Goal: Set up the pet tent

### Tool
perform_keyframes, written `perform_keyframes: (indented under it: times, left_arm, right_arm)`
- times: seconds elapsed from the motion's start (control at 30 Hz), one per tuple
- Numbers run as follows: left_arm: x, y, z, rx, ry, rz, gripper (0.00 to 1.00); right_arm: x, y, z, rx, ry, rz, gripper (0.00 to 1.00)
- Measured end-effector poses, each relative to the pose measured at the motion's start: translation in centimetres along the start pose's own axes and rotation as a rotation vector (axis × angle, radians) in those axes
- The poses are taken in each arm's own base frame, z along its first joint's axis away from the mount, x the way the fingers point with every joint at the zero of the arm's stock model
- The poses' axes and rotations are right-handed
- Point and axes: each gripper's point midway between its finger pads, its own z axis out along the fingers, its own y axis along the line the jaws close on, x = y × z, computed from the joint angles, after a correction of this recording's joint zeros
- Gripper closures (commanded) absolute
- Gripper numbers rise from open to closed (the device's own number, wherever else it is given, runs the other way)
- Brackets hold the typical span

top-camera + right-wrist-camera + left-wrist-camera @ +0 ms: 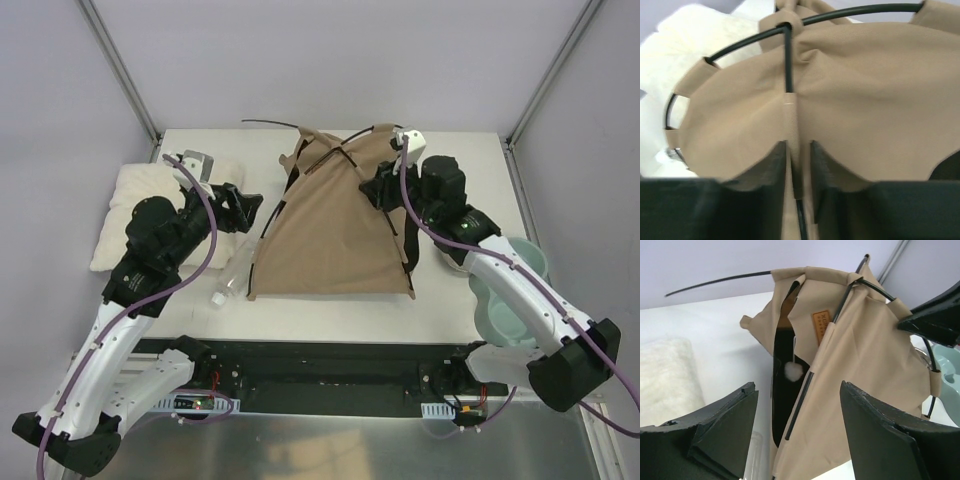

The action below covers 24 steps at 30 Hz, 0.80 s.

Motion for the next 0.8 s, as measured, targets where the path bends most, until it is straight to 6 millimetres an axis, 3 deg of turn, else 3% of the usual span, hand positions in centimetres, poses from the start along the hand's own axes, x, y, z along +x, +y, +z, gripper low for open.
perform_keyframes:
  times: [0.07, 0.13, 0.23, 0.37, 0.5, 0.63, 0.8]
  left_arm:
    - [0.3, 0.3, 0.0, -0.017, 0.008, -0.005, 0.31]
    - [0.9, 0.7, 0.2, -0.035, 0.025, -0.015, 0.31]
    - [1.6, 1.1, 0.5, -0.055, 0.052, -0.024, 0.31]
    - [2.1, 1.8, 0.8, -0.097, 0.070, -0.029, 0.30]
    - [2.0, 2.6, 0.7, -0.141, 0.061, -0.030, 0.30]
    - [1.9, 3.4, 0.2, -0.191, 0.053, -0.028, 0.29]
    - [1.4, 4.4, -1.4, -0.251, 0.032, -0.025, 0.29]
  right_arm:
    - [0.1, -0.6, -0.5, 0.036, -0.002, 0.018, 0.37]
    - [-0.5, -1.0, -1.2, 0.069, -0.021, 0.039, 0.28]
    - [-2.3, -1.1, -3.0, 0.111, -0.055, 0.090, 0.26]
    - [-7.5, -1.0, -5.4, 0.174, -0.156, 0.213, 0.26]
    - [-11.9, 1.0, -6.7, 0.177, -0.240, 0.334, 0.27]
    - [-12.7, 6.3, -4.9, 0.101, -0.212, 0.415, 0.28]
    - [-9.2, 11.1, 1.0, 0.136, -0.083, 0.450, 0.29]
